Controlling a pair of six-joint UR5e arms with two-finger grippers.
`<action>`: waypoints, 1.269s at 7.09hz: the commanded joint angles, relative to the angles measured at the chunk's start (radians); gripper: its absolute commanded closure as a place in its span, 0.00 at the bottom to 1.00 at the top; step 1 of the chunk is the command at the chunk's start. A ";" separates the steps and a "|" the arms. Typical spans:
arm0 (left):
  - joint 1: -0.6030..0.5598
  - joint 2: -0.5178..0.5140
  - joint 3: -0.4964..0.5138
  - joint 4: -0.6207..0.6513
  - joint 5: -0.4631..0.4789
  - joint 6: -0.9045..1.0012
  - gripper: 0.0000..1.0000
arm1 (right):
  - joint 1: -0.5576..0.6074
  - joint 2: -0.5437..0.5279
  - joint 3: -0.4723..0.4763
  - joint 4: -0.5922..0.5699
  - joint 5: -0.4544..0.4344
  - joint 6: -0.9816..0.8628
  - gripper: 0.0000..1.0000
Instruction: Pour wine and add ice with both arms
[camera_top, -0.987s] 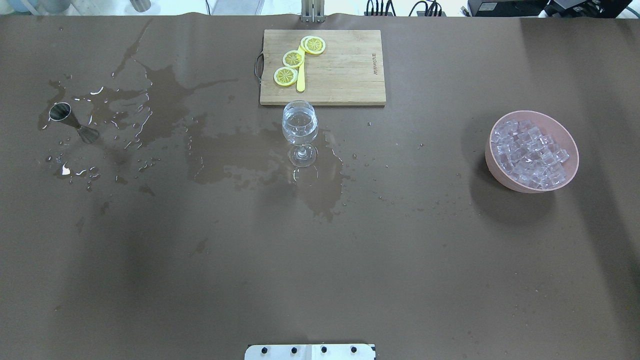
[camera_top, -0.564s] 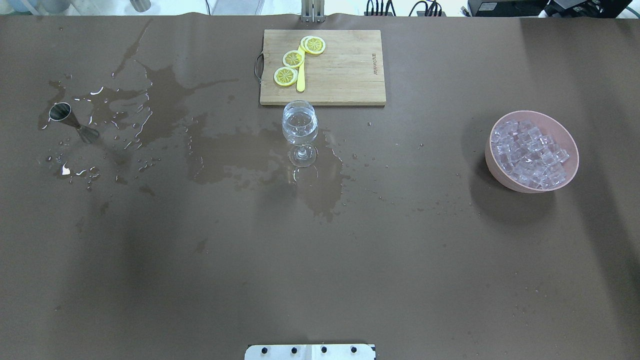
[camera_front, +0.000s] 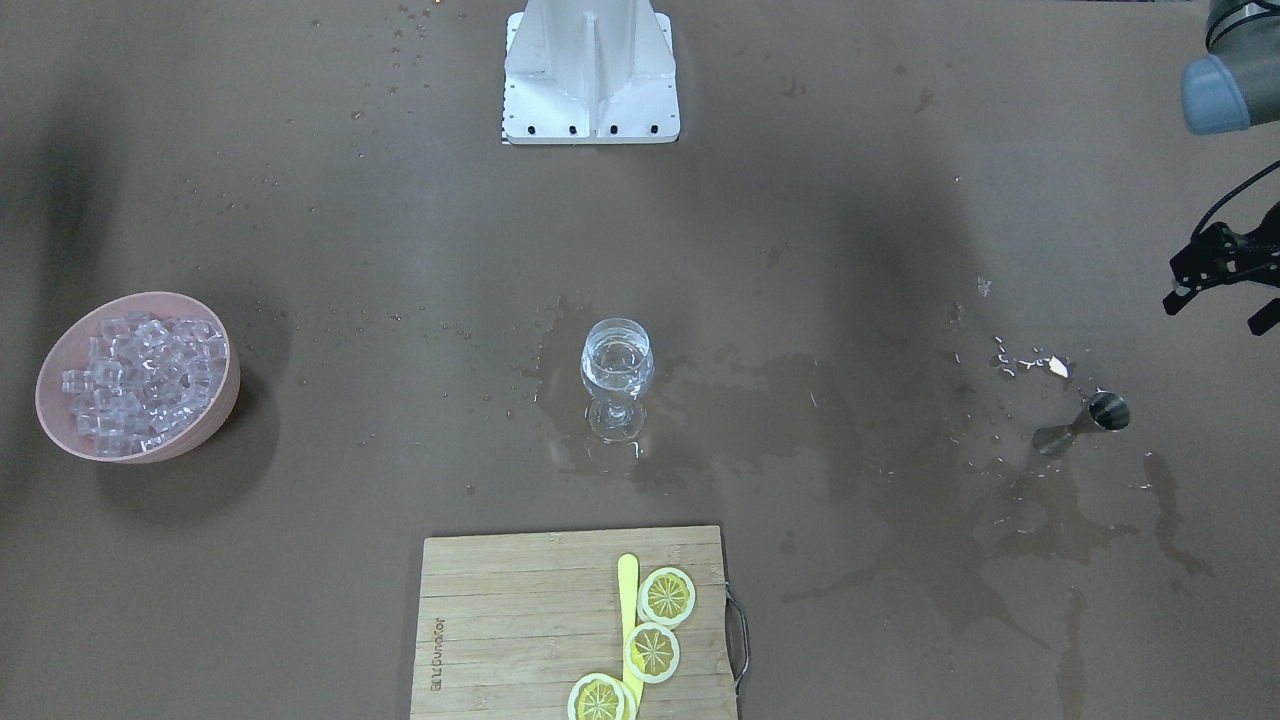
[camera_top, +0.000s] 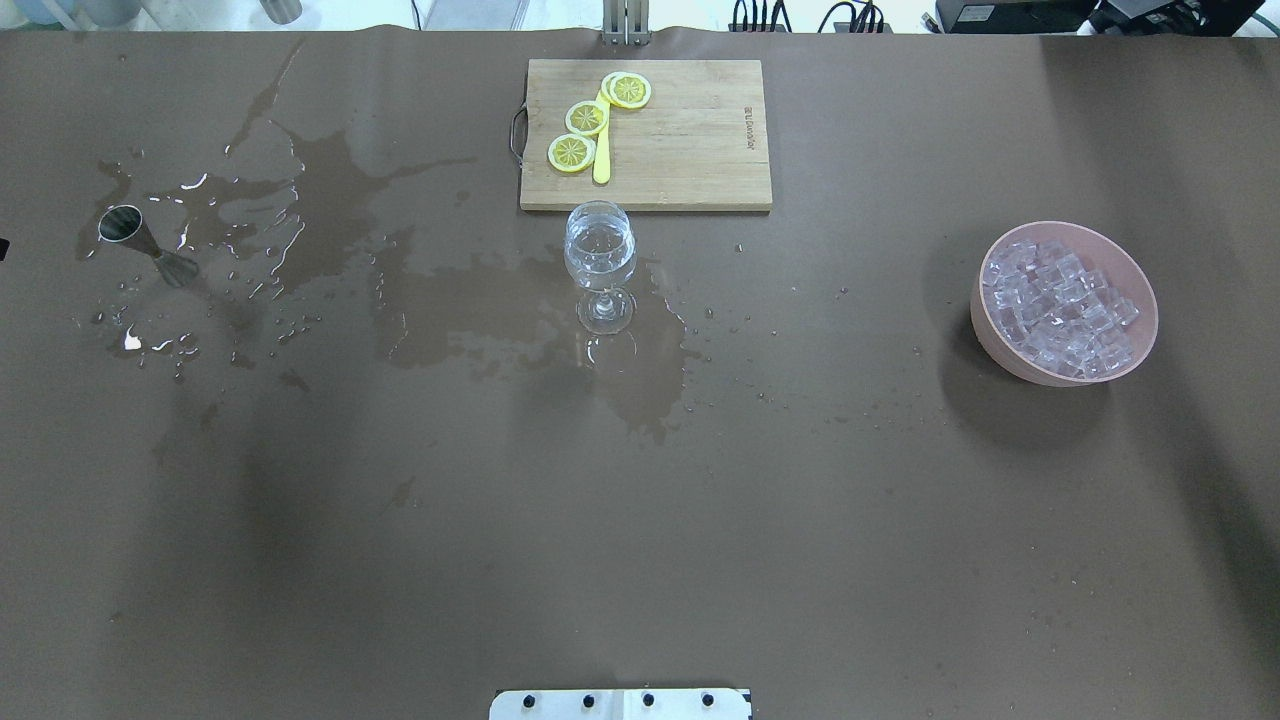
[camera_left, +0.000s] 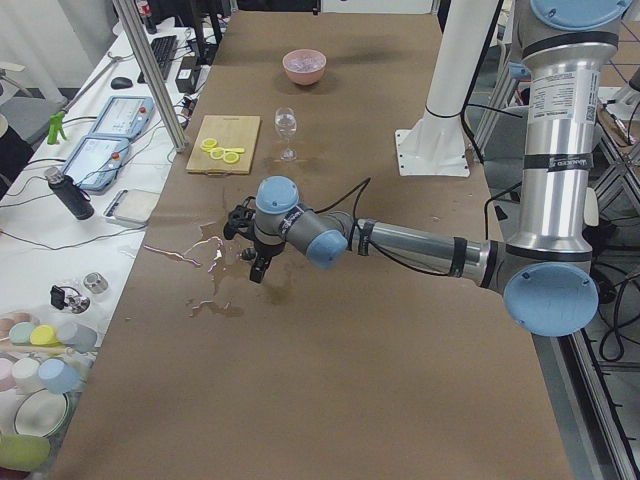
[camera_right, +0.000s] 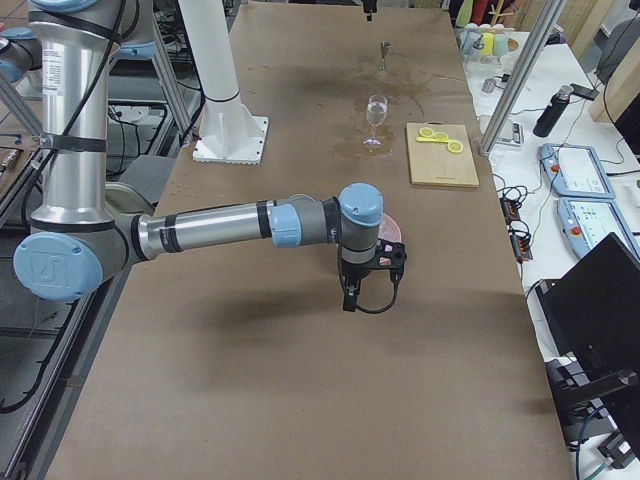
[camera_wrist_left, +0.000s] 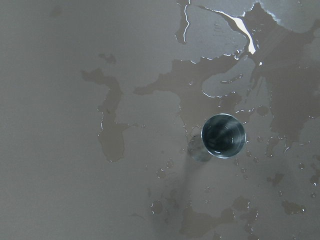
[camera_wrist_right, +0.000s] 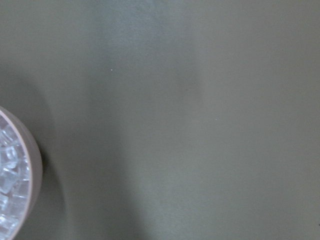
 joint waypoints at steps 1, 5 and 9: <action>0.039 0.002 0.071 -0.168 0.023 -0.114 0.03 | -0.138 0.149 -0.018 0.001 -0.012 0.201 0.00; 0.150 -0.001 0.167 -0.421 0.119 -0.303 0.03 | -0.238 0.364 -0.162 -0.006 -0.014 0.269 0.00; 0.227 -0.015 0.208 -0.462 0.233 -0.334 0.03 | -0.326 0.346 -0.205 -0.002 -0.050 0.327 0.00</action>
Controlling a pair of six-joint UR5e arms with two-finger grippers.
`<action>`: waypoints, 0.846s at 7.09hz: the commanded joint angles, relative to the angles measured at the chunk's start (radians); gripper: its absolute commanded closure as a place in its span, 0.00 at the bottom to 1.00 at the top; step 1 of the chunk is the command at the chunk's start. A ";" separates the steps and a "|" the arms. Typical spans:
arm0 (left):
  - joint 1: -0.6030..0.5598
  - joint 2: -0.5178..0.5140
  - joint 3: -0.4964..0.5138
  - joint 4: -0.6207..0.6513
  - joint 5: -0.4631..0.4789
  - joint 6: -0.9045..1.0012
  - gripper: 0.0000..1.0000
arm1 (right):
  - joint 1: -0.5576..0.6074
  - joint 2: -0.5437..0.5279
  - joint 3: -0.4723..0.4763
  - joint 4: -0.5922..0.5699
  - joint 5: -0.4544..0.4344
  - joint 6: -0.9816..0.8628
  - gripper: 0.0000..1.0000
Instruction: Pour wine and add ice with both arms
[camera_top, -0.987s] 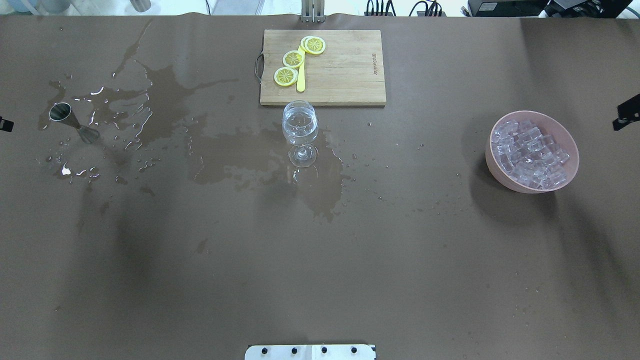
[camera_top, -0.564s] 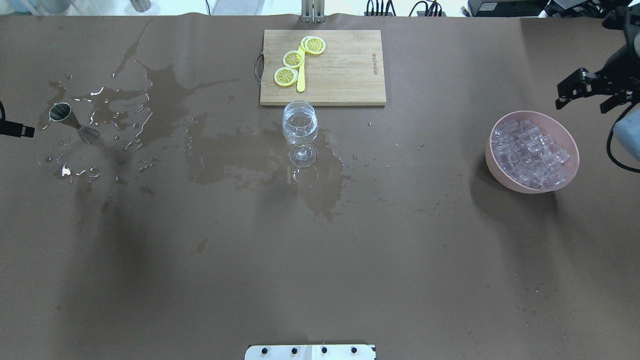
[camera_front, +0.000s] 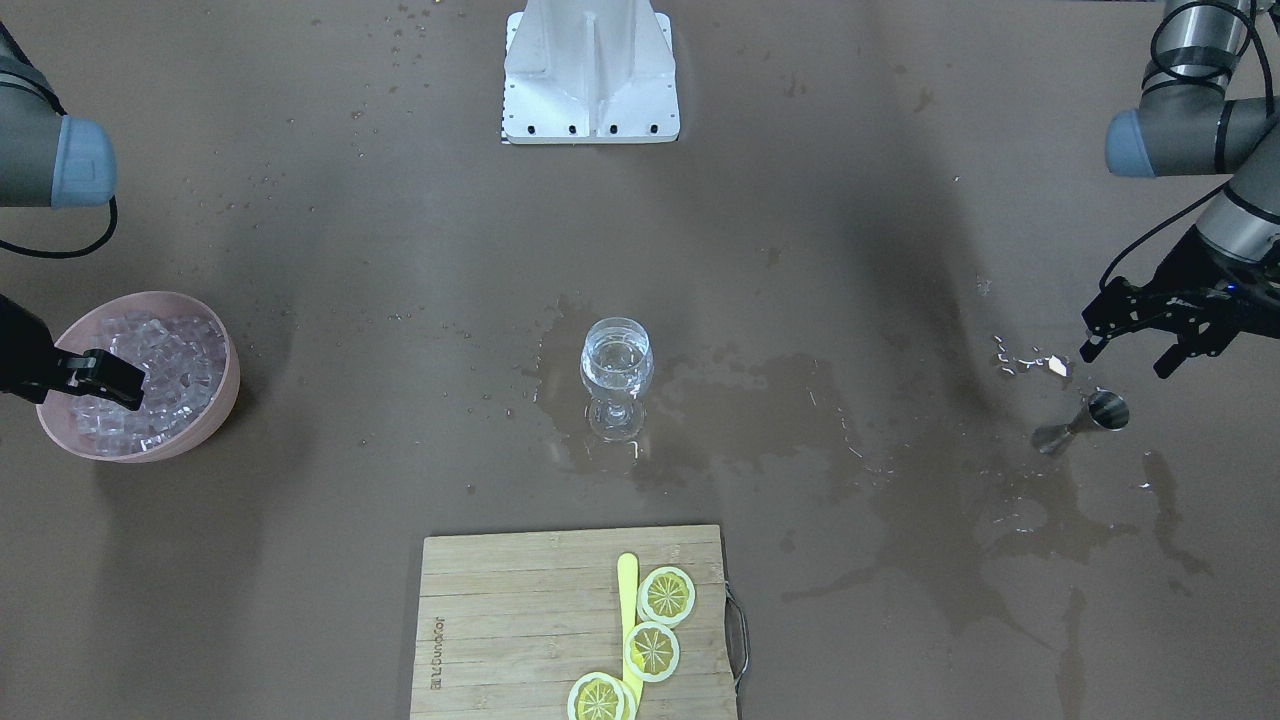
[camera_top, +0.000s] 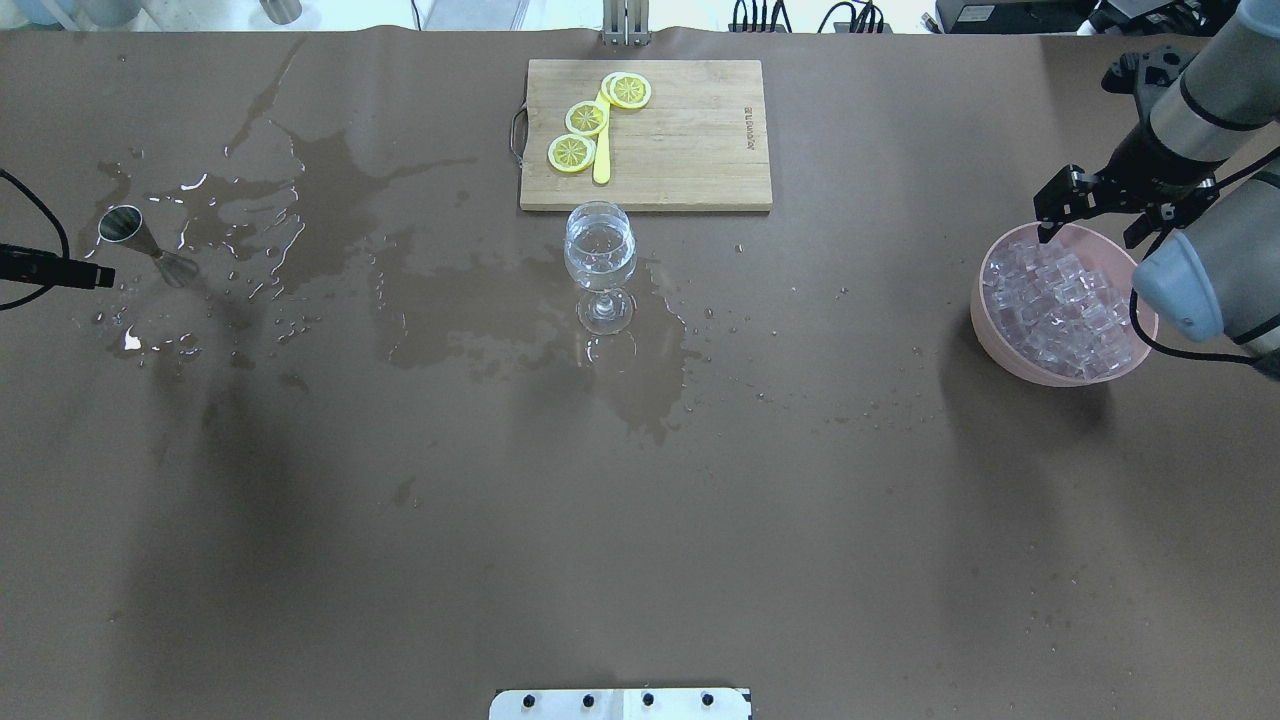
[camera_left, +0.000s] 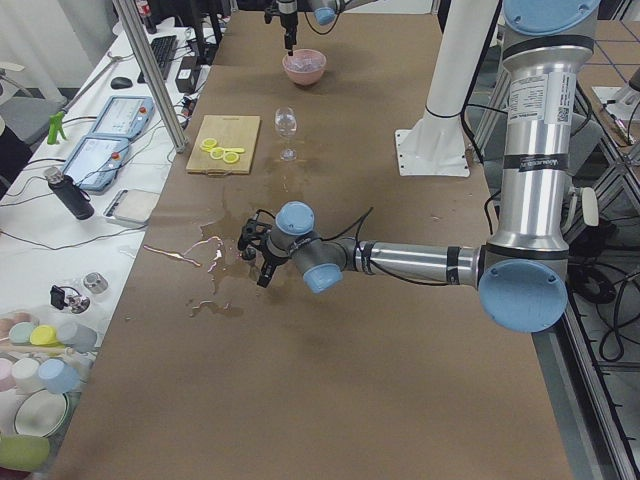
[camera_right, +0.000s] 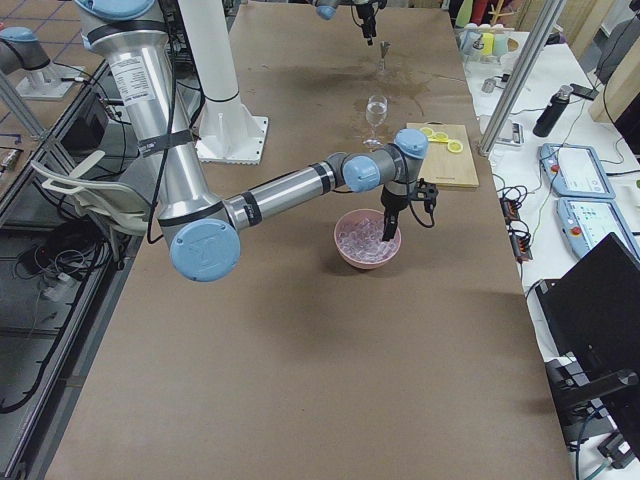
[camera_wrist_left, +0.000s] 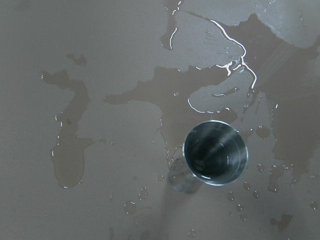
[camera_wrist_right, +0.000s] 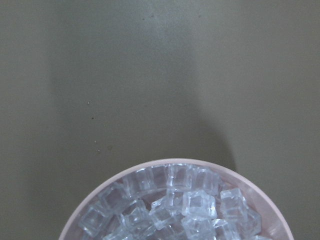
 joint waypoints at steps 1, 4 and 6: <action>0.025 -0.009 0.072 -0.101 0.041 -0.027 0.03 | -0.029 -0.004 -0.033 0.002 -0.002 0.024 0.00; 0.053 -0.044 0.122 -0.155 0.067 -0.082 0.04 | -0.049 -0.021 -0.063 -0.001 -0.030 0.024 0.17; 0.073 -0.050 0.128 -0.203 0.090 -0.128 0.05 | -0.048 -0.022 -0.070 -0.001 -0.031 0.044 0.24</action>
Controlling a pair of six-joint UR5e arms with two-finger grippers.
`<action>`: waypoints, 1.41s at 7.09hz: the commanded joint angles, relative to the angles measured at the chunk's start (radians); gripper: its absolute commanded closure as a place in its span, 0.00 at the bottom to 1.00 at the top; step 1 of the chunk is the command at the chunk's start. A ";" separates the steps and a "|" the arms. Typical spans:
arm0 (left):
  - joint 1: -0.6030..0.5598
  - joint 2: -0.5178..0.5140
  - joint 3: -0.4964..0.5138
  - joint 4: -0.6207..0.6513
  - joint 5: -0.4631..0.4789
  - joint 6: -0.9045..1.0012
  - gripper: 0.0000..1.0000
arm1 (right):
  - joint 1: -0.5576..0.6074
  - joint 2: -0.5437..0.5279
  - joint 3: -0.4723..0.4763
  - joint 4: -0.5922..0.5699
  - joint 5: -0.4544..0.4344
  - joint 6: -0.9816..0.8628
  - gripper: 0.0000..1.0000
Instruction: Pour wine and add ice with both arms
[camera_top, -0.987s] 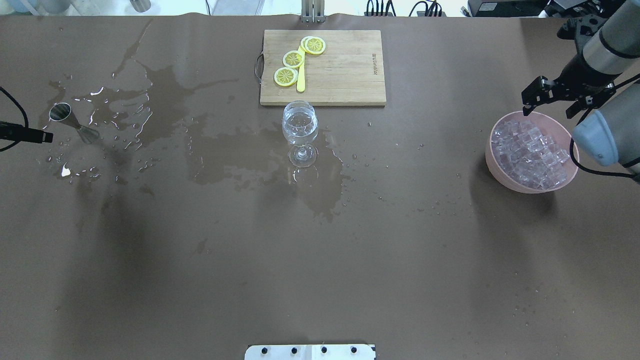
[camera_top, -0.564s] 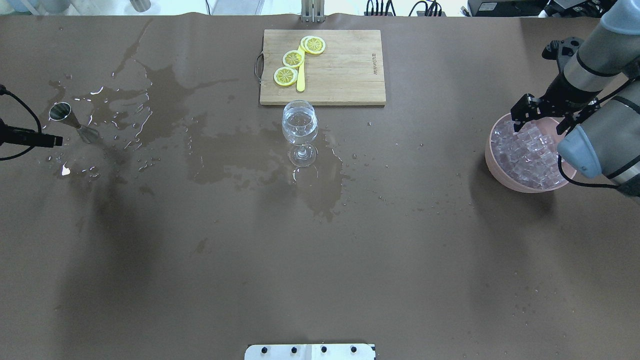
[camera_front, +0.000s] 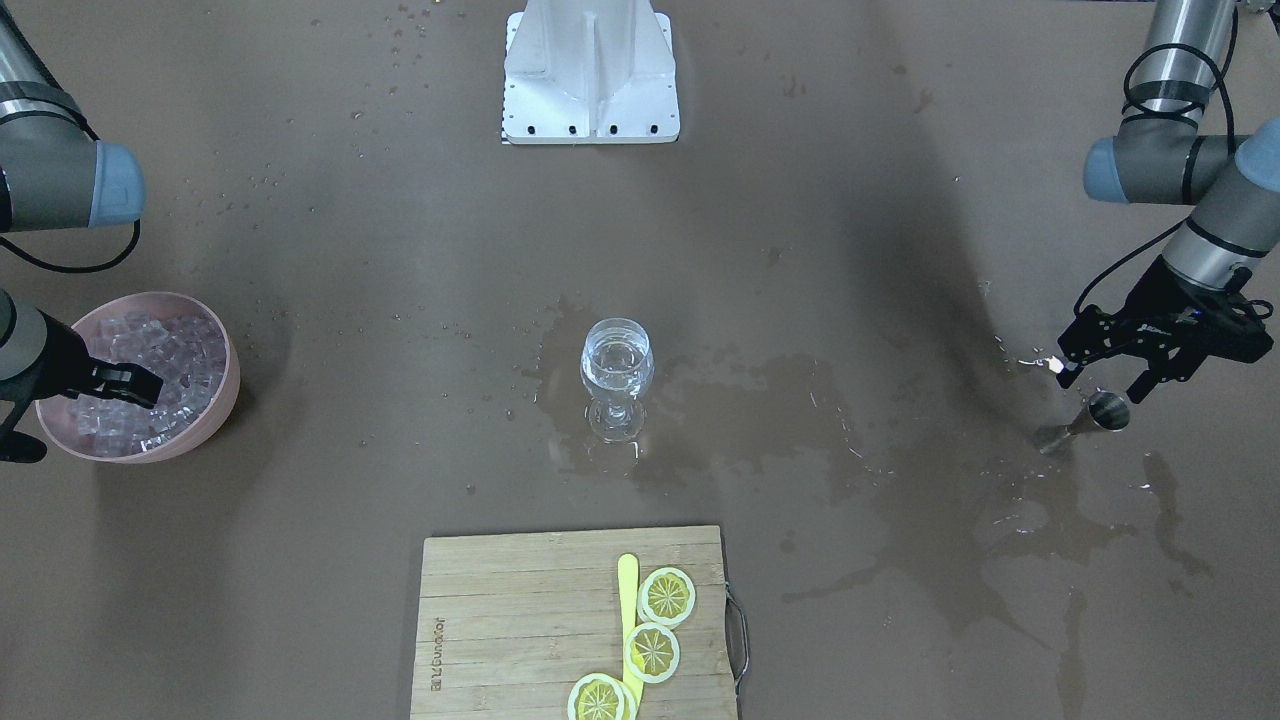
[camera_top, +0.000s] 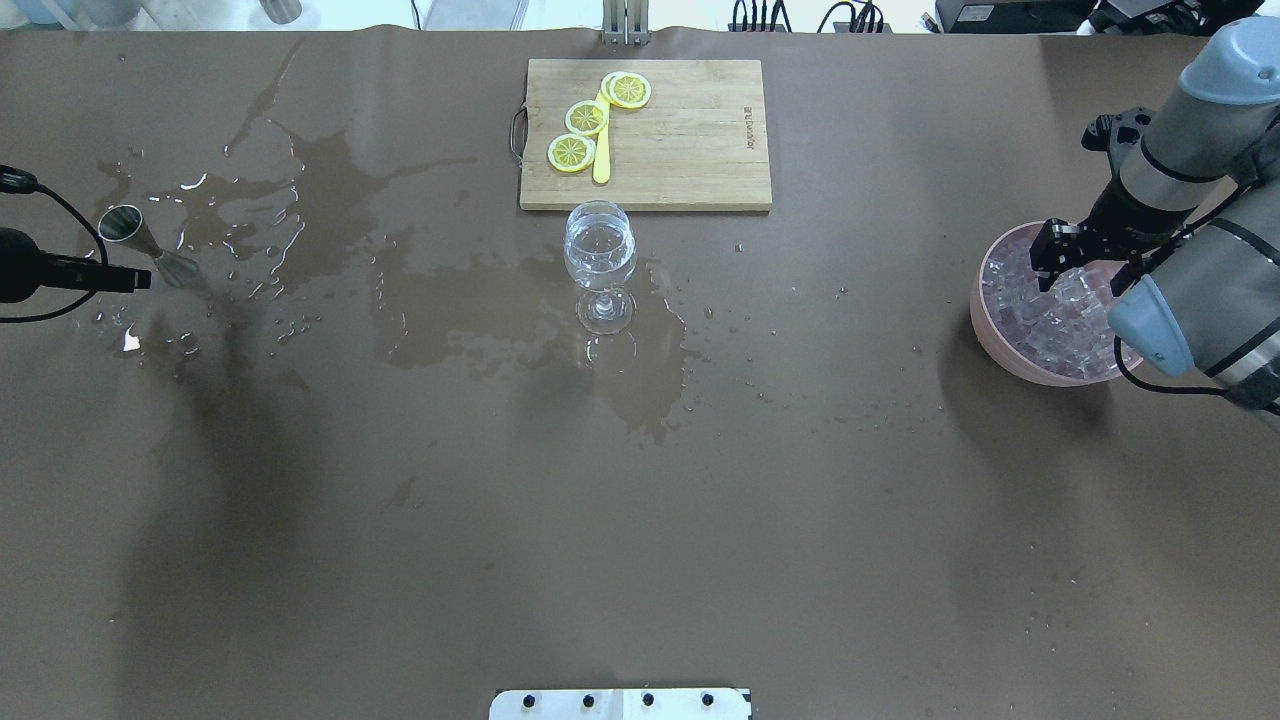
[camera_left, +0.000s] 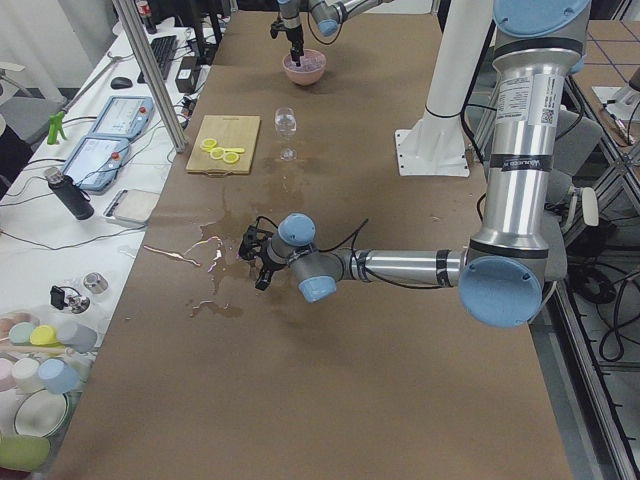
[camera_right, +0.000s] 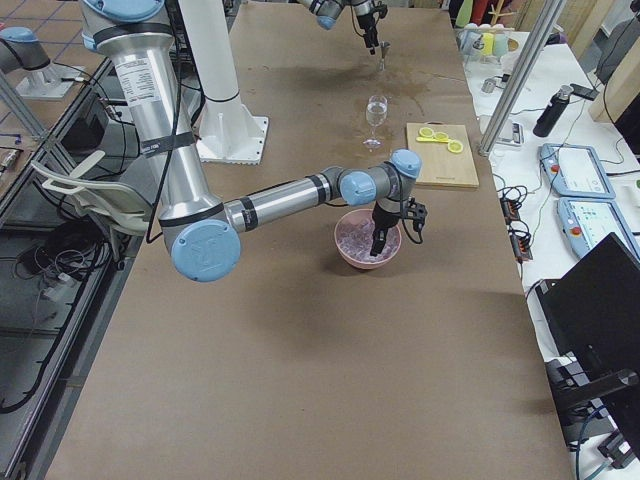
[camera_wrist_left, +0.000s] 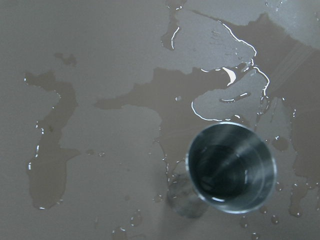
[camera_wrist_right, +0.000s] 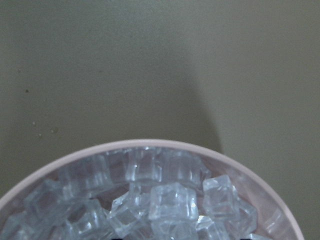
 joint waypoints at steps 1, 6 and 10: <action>0.023 -0.003 0.009 -0.033 0.032 -0.031 0.05 | -0.011 0.010 -0.007 0.000 -0.003 0.036 0.24; 0.045 0.015 0.085 -0.241 0.150 -0.058 0.05 | -0.008 0.029 -0.043 -0.002 -0.006 0.039 0.34; 0.158 0.030 0.127 -0.355 0.311 -0.098 0.05 | -0.006 0.029 -0.043 -0.022 -0.028 0.040 0.58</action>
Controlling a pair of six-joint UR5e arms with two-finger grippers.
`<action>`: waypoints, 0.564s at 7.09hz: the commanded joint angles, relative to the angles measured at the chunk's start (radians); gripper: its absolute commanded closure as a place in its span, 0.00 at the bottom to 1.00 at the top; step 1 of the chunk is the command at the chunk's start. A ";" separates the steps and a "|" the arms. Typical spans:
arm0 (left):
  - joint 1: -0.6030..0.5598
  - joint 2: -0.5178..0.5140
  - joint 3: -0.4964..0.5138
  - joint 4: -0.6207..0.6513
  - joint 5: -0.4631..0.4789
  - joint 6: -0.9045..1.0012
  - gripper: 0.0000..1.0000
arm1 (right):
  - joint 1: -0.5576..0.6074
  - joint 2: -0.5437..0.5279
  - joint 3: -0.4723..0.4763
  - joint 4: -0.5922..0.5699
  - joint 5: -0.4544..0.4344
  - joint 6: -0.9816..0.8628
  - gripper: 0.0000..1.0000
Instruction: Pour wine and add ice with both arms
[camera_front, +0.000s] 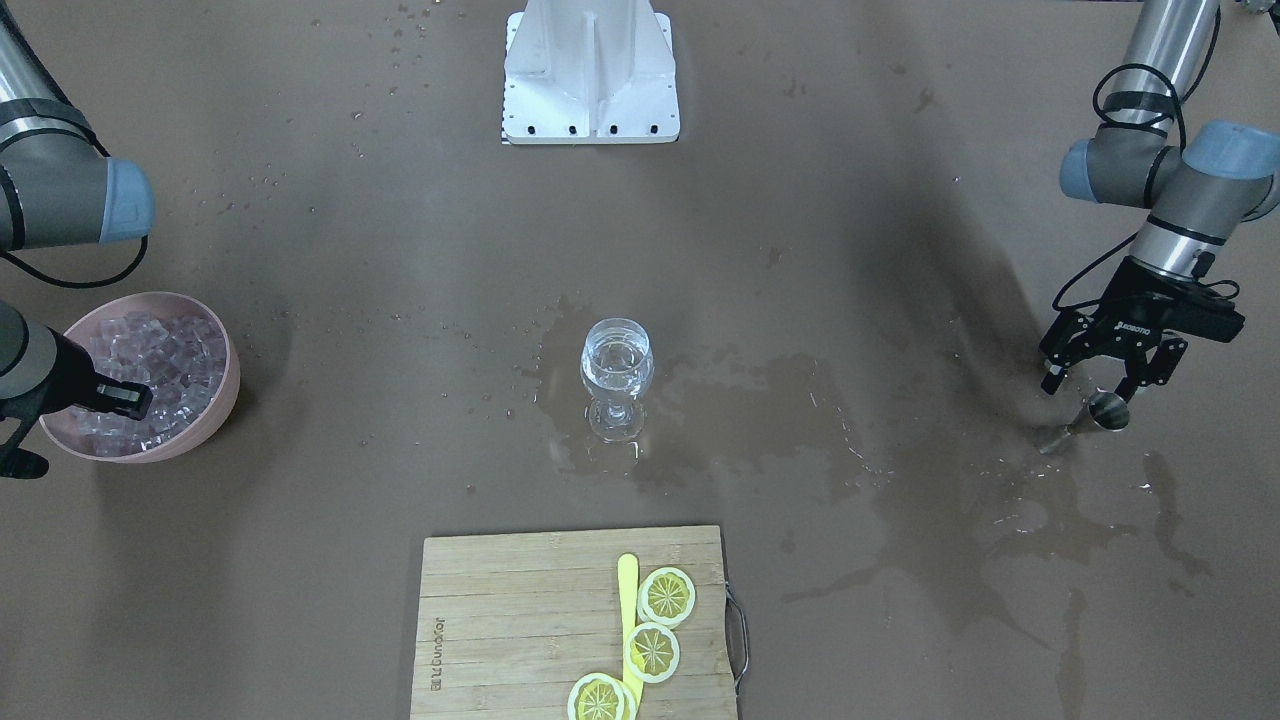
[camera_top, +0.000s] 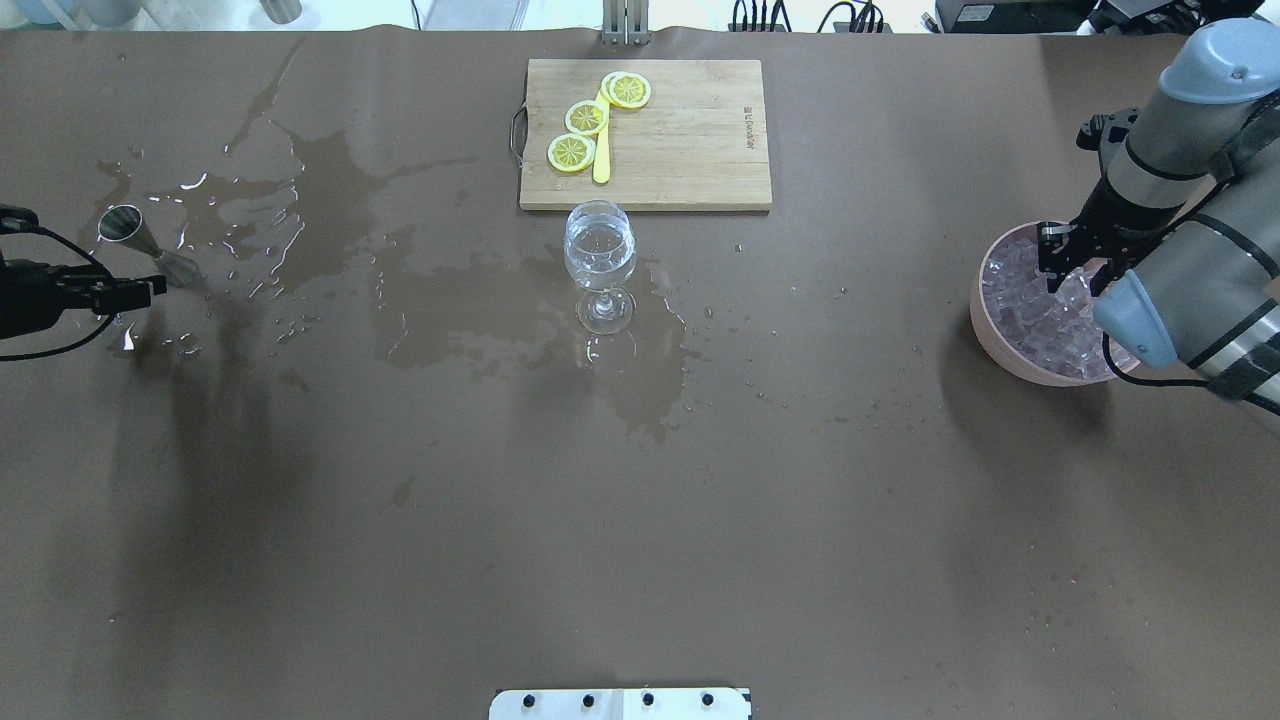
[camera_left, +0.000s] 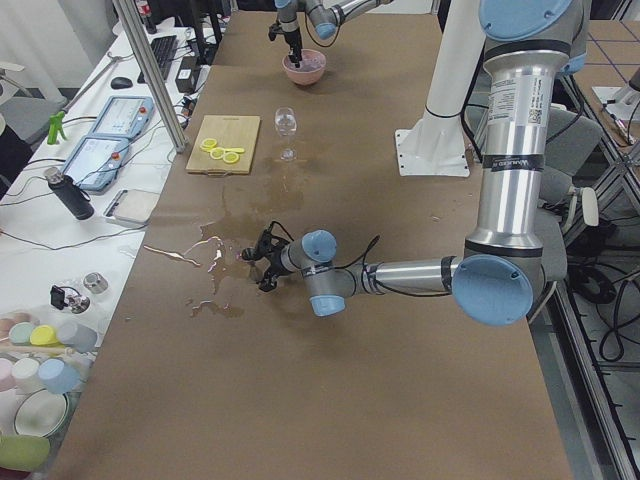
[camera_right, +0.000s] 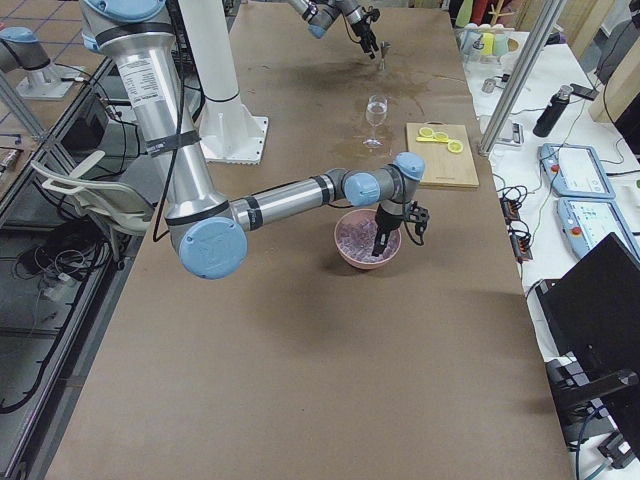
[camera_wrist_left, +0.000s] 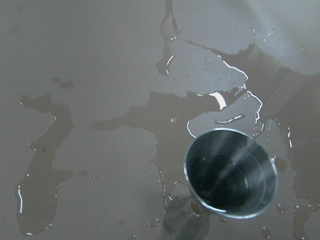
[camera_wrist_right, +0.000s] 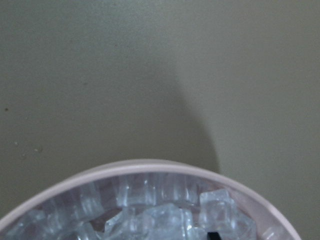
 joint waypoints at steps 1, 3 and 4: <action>0.043 0.004 0.052 -0.091 0.070 -0.003 0.05 | 0.000 0.002 0.000 -0.010 -0.013 0.003 0.60; 0.048 0.004 0.058 -0.120 0.114 -0.003 0.05 | -0.003 0.003 0.005 -0.016 -0.019 0.027 0.59; 0.051 0.002 0.058 -0.124 0.125 -0.003 0.05 | -0.003 0.003 0.009 -0.016 -0.019 0.033 0.57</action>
